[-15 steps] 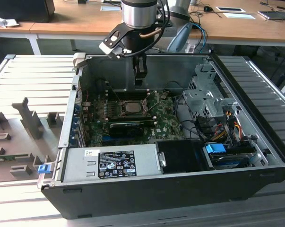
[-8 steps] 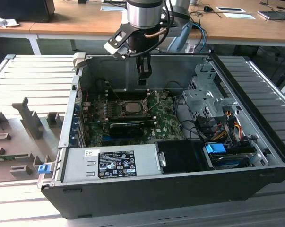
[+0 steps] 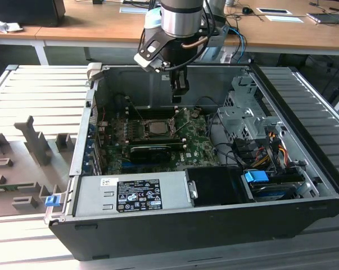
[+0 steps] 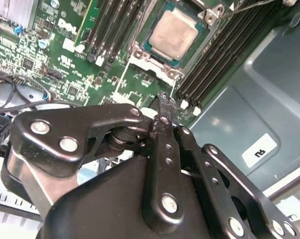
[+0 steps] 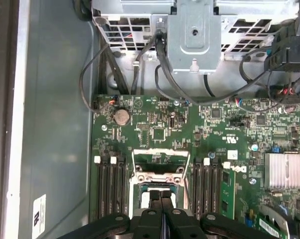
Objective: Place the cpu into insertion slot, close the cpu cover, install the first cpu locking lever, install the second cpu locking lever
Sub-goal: 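Close the cpu cover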
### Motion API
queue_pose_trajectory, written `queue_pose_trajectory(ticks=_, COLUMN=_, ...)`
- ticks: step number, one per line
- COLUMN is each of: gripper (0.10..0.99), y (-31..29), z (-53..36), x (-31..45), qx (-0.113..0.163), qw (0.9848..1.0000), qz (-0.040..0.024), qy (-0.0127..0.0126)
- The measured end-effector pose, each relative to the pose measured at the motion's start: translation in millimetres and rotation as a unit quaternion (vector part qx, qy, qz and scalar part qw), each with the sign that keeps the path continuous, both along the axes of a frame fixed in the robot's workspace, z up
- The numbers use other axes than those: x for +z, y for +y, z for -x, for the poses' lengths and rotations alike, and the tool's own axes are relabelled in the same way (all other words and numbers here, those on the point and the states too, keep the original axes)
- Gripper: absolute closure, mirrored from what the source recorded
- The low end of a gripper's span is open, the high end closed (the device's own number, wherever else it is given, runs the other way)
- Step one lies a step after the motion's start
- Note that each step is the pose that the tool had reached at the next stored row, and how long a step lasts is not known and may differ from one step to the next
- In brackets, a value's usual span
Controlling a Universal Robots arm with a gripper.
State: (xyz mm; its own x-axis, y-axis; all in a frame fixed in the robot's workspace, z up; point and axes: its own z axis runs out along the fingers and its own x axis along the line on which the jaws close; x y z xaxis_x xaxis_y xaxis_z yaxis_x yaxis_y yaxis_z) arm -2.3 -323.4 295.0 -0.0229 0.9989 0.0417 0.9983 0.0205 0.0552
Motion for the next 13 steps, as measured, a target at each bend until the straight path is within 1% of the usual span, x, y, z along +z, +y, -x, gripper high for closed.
queue_pose_trajectory(ticks=1, gripper=0.980, y=-0.1, z=-2.1, x=-1.2, qx=0.000, qw=1.0000, qz=0.0000, qy=0.0000)
queue_pose_trajectory(ticks=2, gripper=0.980, y=-0.2, z=-5.5, x=-3.4, qx=0.000, qw=1.0000, qz=0.0001, qy=0.0000)
queue_pose_trajectory(ticks=3, gripper=0.980, y=-0.3, z=-10.7, x=-6.0, qx=0.000, qw=1.0000, qz=0.0001, qy=0.0000)
queue_pose_trajectory(ticks=4, gripper=0.980, y=-0.3, z=-13.6, x=-7.5, qx=0.000, qw=1.0000, qz=0.0001, qy=0.0001)
queue_pose_trajectory(ticks=7, gripper=0.980, y=-0.3, z=-19.9, x=-13.0, qx=0.001, qw=1.0000, qz=0.0001, qy=0.0001)
queue_pose_trajectory(ticks=9, gripper=0.980, y=-0.3, z=-26.1, x=-17.3, qx=0.001, qw=1.0000, qz=0.0001, qy=0.0000)
queue_pose_trajectory(ticks=13, gripper=0.980, y=-0.3, z=-34.8, x=-26.9, qx=0.001, qw=1.0000, qz=0.0002, qy=0.0001)
